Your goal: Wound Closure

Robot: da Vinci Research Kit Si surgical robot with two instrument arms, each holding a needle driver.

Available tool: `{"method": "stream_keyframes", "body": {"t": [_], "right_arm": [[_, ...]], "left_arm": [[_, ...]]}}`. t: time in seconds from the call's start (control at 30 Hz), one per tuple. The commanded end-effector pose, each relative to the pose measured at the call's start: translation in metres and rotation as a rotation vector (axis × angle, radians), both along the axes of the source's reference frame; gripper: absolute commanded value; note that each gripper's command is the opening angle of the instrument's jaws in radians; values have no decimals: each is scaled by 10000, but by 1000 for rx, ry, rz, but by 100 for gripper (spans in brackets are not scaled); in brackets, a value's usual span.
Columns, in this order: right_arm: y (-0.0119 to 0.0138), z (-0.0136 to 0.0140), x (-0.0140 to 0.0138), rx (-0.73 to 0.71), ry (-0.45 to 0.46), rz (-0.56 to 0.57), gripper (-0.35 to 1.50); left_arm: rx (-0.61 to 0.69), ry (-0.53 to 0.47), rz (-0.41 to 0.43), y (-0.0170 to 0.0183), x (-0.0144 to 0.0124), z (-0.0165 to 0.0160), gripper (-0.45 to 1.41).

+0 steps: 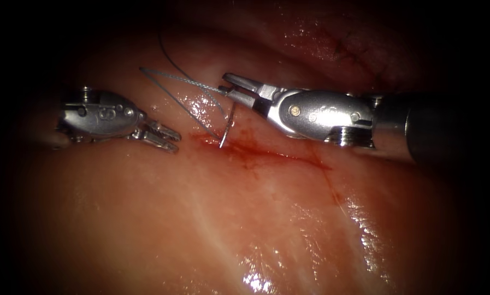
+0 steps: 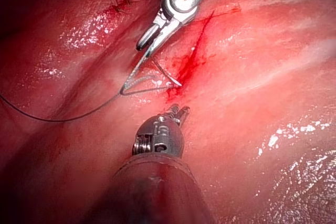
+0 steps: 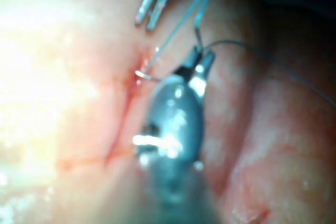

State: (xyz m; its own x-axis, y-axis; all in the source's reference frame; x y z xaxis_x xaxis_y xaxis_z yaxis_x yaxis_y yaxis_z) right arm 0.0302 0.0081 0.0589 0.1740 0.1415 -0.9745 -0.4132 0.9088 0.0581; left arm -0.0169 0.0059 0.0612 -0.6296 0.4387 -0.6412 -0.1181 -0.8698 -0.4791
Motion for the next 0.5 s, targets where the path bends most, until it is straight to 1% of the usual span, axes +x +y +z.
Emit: {"method": "stream_keyframes", "body": {"t": [0.03, 0.23, 0.37, 0.5], "right_arm": [[-3, 6, 7, 14, 6, 8, -35], [-3, 5, 6, 43, 23, 26, -35], [-2, 5, 6, 64, 36, 35, -35], [-2, 5, 5, 85, 45, 39, -35]], "left_arm": [[2, 3, -3, -11, -5, 4, -22], [6, 3, -14, -29, -9, -2, -23], [9, -4, -11, -48, -16, -5, -23], [12, -9, -8, -56, -21, -7, -25]]}}
